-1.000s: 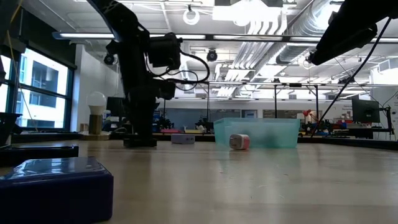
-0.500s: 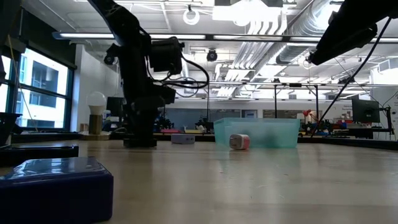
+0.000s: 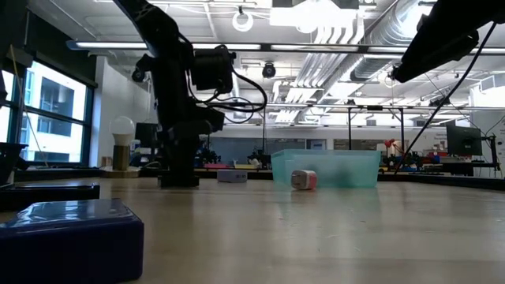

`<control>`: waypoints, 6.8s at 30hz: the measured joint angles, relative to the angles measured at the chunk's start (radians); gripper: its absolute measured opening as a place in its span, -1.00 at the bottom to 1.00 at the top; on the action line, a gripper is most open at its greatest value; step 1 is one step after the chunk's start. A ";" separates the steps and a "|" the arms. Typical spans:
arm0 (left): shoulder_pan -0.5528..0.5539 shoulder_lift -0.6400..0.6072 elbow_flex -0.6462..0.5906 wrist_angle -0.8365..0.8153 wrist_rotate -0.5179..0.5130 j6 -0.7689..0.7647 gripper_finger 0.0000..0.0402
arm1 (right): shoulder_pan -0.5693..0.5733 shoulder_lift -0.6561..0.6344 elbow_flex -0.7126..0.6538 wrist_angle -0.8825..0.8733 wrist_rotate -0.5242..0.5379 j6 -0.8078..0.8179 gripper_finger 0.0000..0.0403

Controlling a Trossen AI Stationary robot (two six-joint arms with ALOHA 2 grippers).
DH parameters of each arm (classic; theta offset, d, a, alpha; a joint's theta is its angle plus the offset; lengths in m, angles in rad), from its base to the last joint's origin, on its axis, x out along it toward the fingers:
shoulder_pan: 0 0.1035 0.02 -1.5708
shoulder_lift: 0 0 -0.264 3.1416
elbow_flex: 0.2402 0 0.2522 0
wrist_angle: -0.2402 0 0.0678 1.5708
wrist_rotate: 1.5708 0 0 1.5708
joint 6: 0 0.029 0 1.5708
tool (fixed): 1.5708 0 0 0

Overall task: Pick & Place Office items
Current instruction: Put the top black digital timer into the black bin, then put the purple charger adapter into the green bin

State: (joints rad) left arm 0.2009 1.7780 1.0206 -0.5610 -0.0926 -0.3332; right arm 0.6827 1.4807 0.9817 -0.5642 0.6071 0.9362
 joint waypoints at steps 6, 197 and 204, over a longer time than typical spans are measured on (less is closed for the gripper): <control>-0.025 -0.077 -0.001 -0.040 -0.032 0.019 -0.32 | 0.000 0.000 0.000 0.000 0.000 -0.019 -0.09; -0.186 -0.795 -0.092 -0.089 0.094 -0.213 0.48 | 0.003 0.097 0.000 0.113 -0.011 -0.084 -0.09; 0.133 -0.618 -0.092 -0.026 0.272 0.193 0.48 | 0.005 0.097 0.000 0.139 -0.005 -0.126 -0.09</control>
State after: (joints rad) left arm 0.3343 1.1598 0.9283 -0.5874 0.1791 -0.1402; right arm 0.6876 1.5780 0.9815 -0.4248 0.6019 0.8107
